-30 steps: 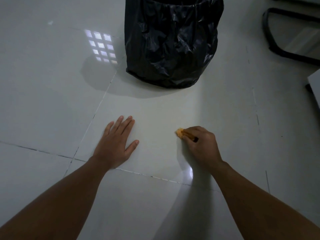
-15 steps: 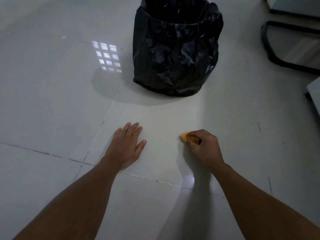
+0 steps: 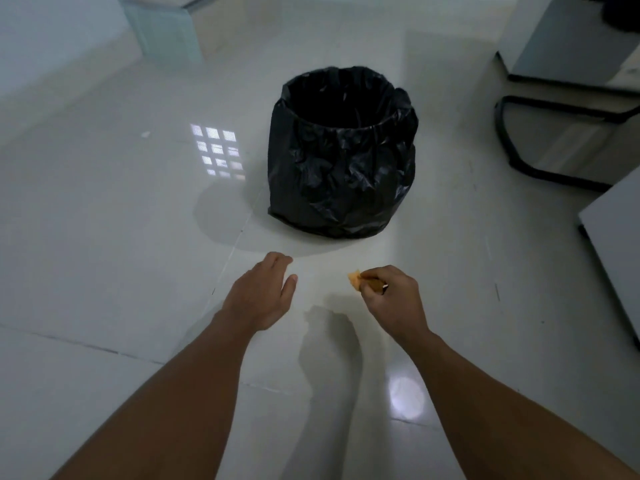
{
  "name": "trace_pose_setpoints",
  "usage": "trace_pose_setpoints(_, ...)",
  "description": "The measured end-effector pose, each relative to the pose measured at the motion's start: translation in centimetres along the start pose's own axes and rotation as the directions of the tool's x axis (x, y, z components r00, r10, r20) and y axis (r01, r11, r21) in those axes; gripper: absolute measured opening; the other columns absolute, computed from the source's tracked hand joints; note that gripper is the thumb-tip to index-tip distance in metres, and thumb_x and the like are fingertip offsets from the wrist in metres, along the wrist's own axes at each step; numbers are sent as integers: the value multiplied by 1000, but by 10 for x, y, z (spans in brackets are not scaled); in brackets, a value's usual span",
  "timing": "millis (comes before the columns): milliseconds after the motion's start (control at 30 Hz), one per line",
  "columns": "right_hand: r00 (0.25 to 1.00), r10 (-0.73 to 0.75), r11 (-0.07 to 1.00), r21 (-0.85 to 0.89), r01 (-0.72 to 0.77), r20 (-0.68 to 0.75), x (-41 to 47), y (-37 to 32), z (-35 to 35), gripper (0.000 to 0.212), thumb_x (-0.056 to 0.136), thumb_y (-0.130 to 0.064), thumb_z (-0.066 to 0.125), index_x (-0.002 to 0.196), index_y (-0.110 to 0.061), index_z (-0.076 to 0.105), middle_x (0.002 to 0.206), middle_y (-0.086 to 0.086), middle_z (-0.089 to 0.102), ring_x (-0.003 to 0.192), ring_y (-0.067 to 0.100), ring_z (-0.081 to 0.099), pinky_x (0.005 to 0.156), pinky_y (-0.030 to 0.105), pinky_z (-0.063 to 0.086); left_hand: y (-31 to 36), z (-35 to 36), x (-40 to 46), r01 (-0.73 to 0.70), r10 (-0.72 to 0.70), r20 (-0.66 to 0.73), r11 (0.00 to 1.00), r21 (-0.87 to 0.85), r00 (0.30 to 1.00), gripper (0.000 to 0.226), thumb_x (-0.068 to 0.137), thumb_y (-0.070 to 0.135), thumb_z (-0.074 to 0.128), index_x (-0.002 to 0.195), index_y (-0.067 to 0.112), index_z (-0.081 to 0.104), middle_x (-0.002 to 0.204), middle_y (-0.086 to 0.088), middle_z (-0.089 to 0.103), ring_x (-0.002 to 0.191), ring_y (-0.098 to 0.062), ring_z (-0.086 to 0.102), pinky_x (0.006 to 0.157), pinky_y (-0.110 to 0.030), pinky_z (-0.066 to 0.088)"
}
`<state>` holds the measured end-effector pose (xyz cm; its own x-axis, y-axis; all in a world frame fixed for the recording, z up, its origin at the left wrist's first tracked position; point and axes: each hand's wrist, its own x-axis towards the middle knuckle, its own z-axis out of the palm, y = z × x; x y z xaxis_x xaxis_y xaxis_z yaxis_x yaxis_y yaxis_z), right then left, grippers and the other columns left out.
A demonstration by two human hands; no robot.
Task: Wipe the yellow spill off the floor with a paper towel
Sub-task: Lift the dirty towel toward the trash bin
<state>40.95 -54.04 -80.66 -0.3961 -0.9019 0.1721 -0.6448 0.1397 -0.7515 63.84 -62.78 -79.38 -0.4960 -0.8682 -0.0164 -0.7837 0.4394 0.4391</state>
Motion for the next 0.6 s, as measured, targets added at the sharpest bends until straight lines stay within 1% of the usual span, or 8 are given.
trace_pose_setpoints(67,1000,-29,1000,-11,29,-1,22,-17,-8,13,81,-17,74,93,-14,76,87,-2,70,79,10,63,72,26,54,16,-22,24,-37,37,-39,999,10,999,41,103,32,44,139,13,49,142,-3,50,119,-27,58,96,-40,47)
trace_pose_setpoints(200,988,-144,988,-73,140,-58,76,-51,-30,13,79,-18,76,92,-15,77,83,-2,68,73,10,59,64,15,44,47,-71,78,-157,159,-163,987,24,974,40,102,31,46,137,11,51,136,-4,51,117,-26,57,92,-41,49)
trace_pose_setpoints(233,983,-167,984,-83,161,-73,89,-60,-37,13,79,-17,76,92,-14,76,83,-2,68,72,10,59,63,12,43,54,-82,92,-188,190,-196,982,29,962,41,102,32,46,137,11,50,136,-4,52,120,-25,56,94,-41,49)
trace_pose_setpoints(300,969,-215,975,-89,205,-121,117,-77,-50,14,80,-15,75,93,-13,76,84,0,68,74,11,60,65,10,43,66,-103,123,-248,252,-264,968,47,931,45,101,34,45,139,10,50,140,-5,52,132,-25,49,105,-45,46)
trace_pose_setpoints(367,940,-283,958,-114,265,-190,145,-93,-58,13,80,-14,74,93,-11,75,85,1,68,75,11,60,68,9,42,76,-118,153,-292,301,-309,953,76,902,51,101,35,44,144,9,46,149,-7,48,148,-25,33,117,-44,36)
trace_pose_setpoints(467,907,-313,950,-108,294,-281,183,-108,-61,13,82,-14,70,94,-12,75,86,0,68,75,7,57,67,2,37,82,-122,196,-243,260,-295,965,93,919,56,105,39,40,151,7,39,161,-8,34,155,-26,12,123,-41,18)
trace_pose_setpoints(533,893,-309,951,-80,299,-326,203,-112,-58,15,83,-13,69,96,-13,76,87,0,69,74,4,56,67,0,36,78,-114,214,-152,175,-243,982,109,954,59,106,42,34,153,6,34,164,-11,26,156,-28,4,125,-43,11)
trace_pose_setpoints(600,892,-302,952,-62,299,-336,218,-111,-51,15,84,-14,68,97,-14,76,87,0,69,74,3,56,67,-1,36,69,-105,226,-94,118,-201,988,125,972,60,107,43,30,153,5,32,165,-13,24,156,-29,-1,126,-44,6)
